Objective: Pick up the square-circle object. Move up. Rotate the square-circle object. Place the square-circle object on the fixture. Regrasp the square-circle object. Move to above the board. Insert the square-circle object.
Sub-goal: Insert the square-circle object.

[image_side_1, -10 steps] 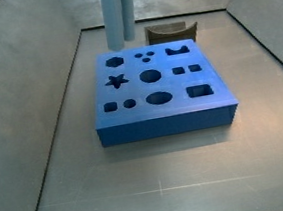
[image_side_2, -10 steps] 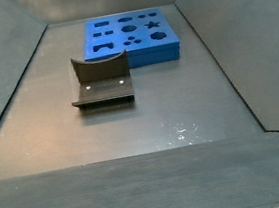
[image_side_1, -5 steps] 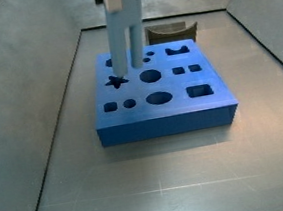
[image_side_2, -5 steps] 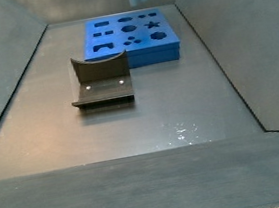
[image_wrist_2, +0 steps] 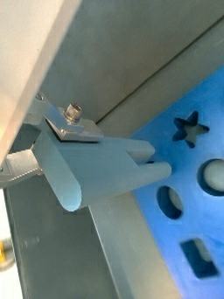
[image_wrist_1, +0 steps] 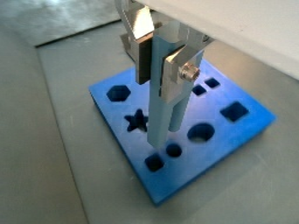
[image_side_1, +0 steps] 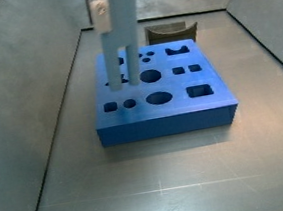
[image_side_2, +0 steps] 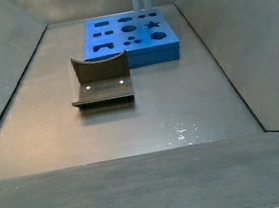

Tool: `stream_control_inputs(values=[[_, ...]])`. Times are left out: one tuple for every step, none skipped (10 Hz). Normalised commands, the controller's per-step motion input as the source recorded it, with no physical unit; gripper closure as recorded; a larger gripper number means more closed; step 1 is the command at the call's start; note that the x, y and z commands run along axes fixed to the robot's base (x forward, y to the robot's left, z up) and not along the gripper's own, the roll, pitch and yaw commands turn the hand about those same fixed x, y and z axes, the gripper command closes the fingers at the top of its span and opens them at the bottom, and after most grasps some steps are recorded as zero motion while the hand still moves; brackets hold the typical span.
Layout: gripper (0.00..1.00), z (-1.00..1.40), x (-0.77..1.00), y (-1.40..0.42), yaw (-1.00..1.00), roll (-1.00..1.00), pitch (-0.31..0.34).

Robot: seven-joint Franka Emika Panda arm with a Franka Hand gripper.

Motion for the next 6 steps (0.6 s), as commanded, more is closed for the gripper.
stream_control_inputs(values=[[1.00,-0.13,-0.26,-0.13,-0.70,-0.13,-0.159],[1.00,-0.19,-0.24,-0.15,-0.71,-0.12,-0.150],[1.00,-0.20,-0.28,-0.12,-0.59,-0.08,-0.183],[1.00,-0.22,-0.07,0.00,-0.15,-0.02,-0.107],[1.00,-0.11,-0.11,0.00,0.00,0.03,0.000],[1.00,-0.23,-0.02,0.00,0.00,0.00,-0.020]])
